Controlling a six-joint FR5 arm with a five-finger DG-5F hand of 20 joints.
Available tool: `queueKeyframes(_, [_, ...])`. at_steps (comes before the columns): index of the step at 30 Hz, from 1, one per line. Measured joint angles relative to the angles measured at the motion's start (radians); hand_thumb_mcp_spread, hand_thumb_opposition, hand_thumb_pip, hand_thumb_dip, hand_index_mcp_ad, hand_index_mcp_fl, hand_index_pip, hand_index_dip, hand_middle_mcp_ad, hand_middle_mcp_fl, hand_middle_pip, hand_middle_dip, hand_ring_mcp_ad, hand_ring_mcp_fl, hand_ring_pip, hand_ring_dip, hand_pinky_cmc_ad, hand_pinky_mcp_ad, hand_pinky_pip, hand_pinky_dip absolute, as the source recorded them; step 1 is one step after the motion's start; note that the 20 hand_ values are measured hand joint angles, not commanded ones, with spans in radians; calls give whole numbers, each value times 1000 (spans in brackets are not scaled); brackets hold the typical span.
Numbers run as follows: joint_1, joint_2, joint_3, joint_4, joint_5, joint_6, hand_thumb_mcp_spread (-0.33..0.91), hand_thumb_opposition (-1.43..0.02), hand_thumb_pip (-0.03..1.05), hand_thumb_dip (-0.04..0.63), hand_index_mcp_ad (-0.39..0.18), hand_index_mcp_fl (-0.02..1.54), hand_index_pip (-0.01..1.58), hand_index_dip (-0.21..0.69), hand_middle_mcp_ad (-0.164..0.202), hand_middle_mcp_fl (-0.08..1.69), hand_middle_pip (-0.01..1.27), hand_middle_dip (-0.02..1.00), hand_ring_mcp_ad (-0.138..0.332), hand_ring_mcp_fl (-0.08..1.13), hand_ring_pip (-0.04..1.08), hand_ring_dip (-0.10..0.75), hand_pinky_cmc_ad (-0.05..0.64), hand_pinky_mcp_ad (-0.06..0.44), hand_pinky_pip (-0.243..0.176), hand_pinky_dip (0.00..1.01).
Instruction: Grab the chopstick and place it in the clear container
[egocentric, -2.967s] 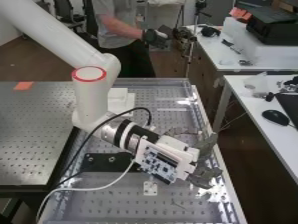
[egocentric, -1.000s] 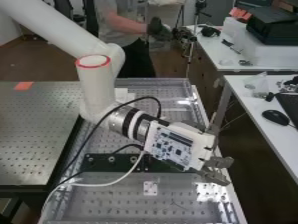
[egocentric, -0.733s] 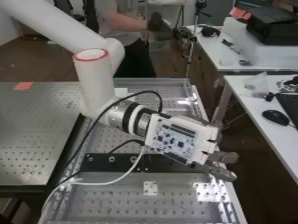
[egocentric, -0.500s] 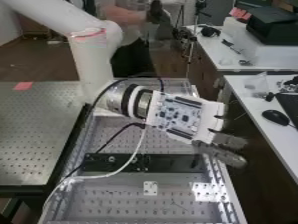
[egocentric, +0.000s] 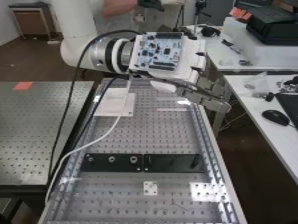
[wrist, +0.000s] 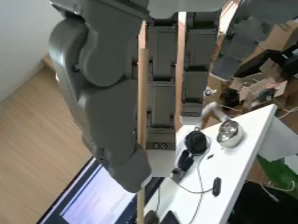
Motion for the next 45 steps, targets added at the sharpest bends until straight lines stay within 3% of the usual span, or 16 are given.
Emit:
queueKeyframes(3, [36,45,-36,2,18,-31,689,-1124,445,265,-119,1524,24,412,38,1431,290,508,96,700,113,377,442,229,19,176])
queueKeyframes(11, [135,99,-51,-33,114,-111,689,-1124,445,265,-119,1527,23,412,38,1433,290,508,89,707,113,370,435,241,21,176])
queueKeyframes(20, [296,85,29,-180,260,-181,689,-1124,445,269,-119,1529,19,426,38,1433,290,511,82,719,113,375,431,246,35,180])
queueKeyframes(33, [424,-49,194,-429,407,-175,688,-1124,445,265,-126,1525,9,429,38,1431,290,508,84,719,113,370,429,250,37,180])
queueKeyframes(45, [457,-112,205,-546,479,-129,686,-1124,445,265,-126,1525,9,429,38,1431,290,497,84,719,113,370,429,250,37,180])
